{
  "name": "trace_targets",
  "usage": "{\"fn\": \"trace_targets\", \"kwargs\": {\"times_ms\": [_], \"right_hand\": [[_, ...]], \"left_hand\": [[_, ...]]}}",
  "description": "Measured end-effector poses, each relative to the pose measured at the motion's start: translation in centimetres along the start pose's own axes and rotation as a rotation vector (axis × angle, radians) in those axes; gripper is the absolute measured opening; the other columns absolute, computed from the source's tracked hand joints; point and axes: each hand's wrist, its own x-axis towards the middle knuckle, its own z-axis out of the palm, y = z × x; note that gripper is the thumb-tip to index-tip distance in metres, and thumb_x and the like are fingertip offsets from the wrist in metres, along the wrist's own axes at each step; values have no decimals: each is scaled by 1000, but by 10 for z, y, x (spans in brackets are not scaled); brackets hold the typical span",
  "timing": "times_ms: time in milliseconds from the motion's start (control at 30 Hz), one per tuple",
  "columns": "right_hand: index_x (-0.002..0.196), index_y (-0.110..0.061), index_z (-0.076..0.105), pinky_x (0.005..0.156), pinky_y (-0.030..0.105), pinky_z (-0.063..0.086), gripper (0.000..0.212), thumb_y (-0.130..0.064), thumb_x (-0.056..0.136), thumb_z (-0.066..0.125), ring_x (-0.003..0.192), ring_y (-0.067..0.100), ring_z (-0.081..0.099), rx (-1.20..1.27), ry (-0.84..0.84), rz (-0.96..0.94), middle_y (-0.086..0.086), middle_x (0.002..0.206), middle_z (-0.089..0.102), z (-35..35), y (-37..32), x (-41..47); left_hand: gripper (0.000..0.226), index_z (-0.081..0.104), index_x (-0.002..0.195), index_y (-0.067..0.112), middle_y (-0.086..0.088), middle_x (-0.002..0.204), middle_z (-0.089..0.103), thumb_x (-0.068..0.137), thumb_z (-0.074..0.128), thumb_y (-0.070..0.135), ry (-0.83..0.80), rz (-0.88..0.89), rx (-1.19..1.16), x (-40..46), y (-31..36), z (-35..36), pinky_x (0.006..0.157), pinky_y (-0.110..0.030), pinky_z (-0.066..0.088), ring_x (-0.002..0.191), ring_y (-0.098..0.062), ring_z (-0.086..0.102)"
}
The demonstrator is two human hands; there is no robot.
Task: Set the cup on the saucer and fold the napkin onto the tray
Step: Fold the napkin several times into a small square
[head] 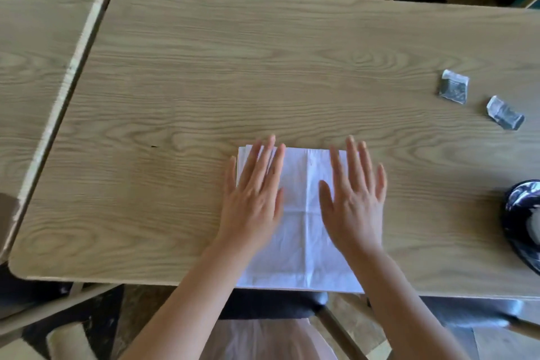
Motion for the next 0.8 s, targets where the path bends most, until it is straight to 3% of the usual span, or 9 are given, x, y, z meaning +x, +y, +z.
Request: {"fn": "trace_targets", "kwargs": {"times_ms": [100, 167, 333, 600, 700, 800], "right_hand": [[145, -21, 12, 114, 42, 0, 56, -24, 95, 35, 143, 19, 0, 25, -222, -142, 4, 156, 10, 20, -7, 10], [145, -21, 8, 115, 39, -3, 55, -27, 96, 32, 140, 12, -7, 27, -281, -182, 1, 156, 8, 29, 0, 12], [143, -10, 28, 113, 43, 11, 62, -42, 90, 27, 140, 20, 24, -72, -249, -236, 6, 151, 27, 21, 32, 10], [147, -17, 4, 112, 50, -13, 69, -51, 87, 9, 141, 9, -9, -201, -277, -66, -3, 157, 2, 7, 69, 2], [147, -14, 9, 112, 52, -8, 65, -49, 92, 15, 143, 13, -3, -135, -143, -18, -1, 156, 5, -5, 56, -16], [147, -15, 13, 114, 51, -2, 60, -39, 93, 26, 143, 17, 7, -75, -89, -112, 1, 155, 12, -6, 34, -55]], "left_hand": [[56, 28, 143, 11, -8, 150, 31, 89, 32, 26, -173, 64, 60, 16, 13, 18, 106, -63, 25, 138, -25, 30], [53, 33, 141, 15, -6, 148, 35, 90, 30, 30, -217, 67, 89, 19, 8, 25, 105, -62, 27, 136, -24, 33], [57, 36, 141, 24, -5, 150, 34, 87, 36, 44, -212, 106, 154, 14, -9, 27, 108, -57, 25, 137, -21, 32], [66, 25, 145, 17, -3, 155, 21, 87, 25, 49, -197, -94, 151, -2, -26, 14, 111, -57, 8, 142, -18, 18], [64, 19, 147, 16, -1, 156, 11, 91, 24, 48, -84, -103, 99, -11, -12, 5, 112, -55, 1, 143, -17, 13], [57, 15, 147, 21, 0, 157, 9, 95, 21, 41, -47, 69, 72, -37, 20, 5, 113, -54, 2, 144, -16, 11]]}}
